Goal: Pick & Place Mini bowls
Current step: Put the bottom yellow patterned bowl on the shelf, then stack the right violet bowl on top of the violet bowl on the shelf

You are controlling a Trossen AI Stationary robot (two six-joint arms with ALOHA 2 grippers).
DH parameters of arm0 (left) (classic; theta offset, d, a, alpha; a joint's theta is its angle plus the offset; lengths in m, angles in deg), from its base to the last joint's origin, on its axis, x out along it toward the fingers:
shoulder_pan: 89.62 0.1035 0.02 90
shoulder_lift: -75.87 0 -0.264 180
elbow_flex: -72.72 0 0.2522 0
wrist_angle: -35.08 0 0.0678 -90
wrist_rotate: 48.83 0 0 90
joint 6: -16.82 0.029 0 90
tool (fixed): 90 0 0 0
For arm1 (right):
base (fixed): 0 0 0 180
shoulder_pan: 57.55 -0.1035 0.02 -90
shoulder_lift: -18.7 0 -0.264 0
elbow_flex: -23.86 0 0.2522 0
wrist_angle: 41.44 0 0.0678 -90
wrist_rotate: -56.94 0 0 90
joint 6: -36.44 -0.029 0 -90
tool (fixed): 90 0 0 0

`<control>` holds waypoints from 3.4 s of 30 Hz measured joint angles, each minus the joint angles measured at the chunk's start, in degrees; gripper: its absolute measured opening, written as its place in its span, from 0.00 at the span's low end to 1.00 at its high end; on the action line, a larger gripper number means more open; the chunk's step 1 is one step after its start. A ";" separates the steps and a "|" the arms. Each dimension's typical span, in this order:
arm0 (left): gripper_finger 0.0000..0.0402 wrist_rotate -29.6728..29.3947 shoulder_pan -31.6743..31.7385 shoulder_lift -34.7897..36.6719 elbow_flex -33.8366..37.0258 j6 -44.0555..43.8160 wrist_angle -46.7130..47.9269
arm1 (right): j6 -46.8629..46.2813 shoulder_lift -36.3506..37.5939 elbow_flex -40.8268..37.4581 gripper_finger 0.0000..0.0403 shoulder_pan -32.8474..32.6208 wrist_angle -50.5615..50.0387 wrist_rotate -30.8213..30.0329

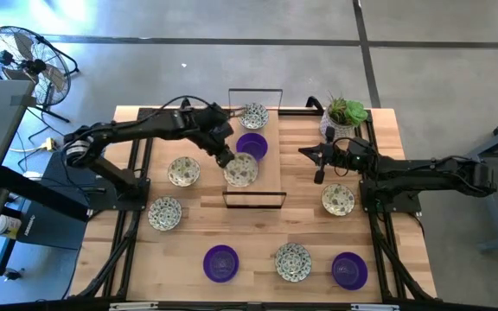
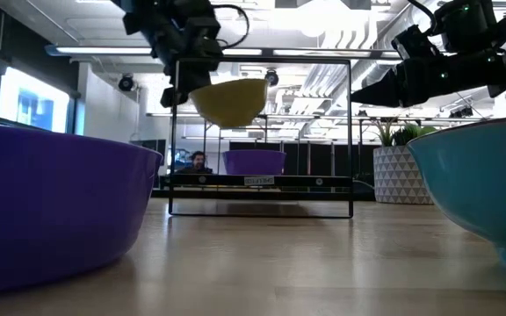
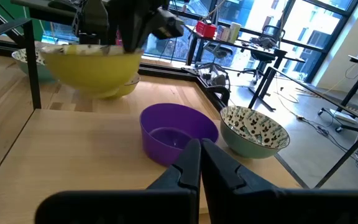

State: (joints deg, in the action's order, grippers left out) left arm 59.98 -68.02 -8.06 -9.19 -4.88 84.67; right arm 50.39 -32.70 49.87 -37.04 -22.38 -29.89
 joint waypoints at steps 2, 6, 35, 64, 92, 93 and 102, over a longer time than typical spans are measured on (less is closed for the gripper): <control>0.01 -0.13 -0.96 -1.19 -0.66 -1.07 0.73 | 0.00 0.00 0.02 0.00 0.00 0.00 0.27; 0.01 -0.89 -1.53 -3.32 -1.28 -2.80 0.08 | 0.00 0.00 0.00 0.00 0.00 -0.02 0.28; 0.01 -4.93 -5.87 -8.23 -1.28 -11.64 -3.53 | 0.00 0.00 0.00 0.00 0.02 -0.22 0.30; 0.07 -5.72 -5.85 -12.02 -1.24 -14.50 -5.12 | 0.00 0.00 0.00 0.00 0.02 -0.46 0.50; 0.31 -4.60 -5.42 -11.94 -4.85 -10.01 3.85 | 0.00 0.02 0.00 0.00 0.00 -0.43 0.52; 0.32 -5.53 -5.38 -11.93 -6.13 -9.08 5.12 | 0.00 0.02 0.00 0.00 0.00 -0.44 0.52; 0.33 -8.03 -5.48 -11.90 -16.58 2.09 13.74 | 0.02 0.02 0.00 0.00 0.00 -0.45 0.52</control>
State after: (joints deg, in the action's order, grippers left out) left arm 51.95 -73.50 -19.96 -25.77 -2.79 98.41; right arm 50.41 -32.67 49.87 -37.04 -22.83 -29.37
